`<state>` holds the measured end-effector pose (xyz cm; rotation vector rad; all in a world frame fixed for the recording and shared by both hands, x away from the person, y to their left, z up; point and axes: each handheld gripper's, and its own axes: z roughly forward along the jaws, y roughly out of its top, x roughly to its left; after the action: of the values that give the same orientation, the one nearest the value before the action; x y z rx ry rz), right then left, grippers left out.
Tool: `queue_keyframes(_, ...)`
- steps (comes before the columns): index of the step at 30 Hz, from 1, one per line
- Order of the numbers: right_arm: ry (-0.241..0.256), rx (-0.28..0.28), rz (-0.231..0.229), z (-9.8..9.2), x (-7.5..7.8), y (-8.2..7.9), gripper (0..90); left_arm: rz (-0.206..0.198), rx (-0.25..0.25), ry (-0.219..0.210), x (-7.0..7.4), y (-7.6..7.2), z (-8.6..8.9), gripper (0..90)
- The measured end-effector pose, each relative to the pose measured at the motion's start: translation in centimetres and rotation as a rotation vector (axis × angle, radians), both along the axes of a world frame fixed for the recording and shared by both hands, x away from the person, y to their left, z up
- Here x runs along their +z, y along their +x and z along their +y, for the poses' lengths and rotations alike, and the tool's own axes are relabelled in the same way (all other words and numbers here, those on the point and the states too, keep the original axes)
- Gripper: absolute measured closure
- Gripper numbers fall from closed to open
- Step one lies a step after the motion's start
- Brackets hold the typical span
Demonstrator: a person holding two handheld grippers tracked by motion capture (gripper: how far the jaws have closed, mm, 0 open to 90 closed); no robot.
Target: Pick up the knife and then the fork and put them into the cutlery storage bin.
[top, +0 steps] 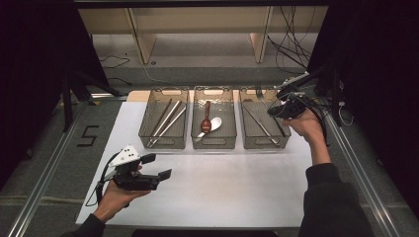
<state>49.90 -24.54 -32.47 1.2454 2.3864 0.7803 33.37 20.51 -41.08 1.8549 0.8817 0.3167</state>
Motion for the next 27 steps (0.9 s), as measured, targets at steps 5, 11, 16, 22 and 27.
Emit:
queue_keyframes(5, 0.000, -0.026, 0.011, 0.1, -0.3, 0.9, 84.6, 0.001, 0.000, 0.000, 0.0, 0.0, 0.1, 15.9)
queue_keyframes(11, 0.002, -0.056, 0.016, 0.1, -0.7, 1.8, 84.6, 0.001, 0.000, -0.002, 0.0, 0.0, 0.0, 15.9)
queue_keyframes(16, -0.005, -0.079, 0.013, -0.2, -1.0, 2.4, 84.6, 0.003, -0.002, -0.003, 0.0, 0.0, -0.1, 15.9)
queue_keyframes(22, -0.007, -0.100, 0.019, -0.7, -1.5, 3.1, 84.6, 0.002, 0.001, -0.002, 0.0, 0.1, 0.0, 15.9)
queue_keyframes(27, -0.007, -0.115, 0.023, -0.8, -1.9, 3.5, 84.6, 0.003, -0.001, -0.003, 0.0, 0.1, 0.0, 15.9)
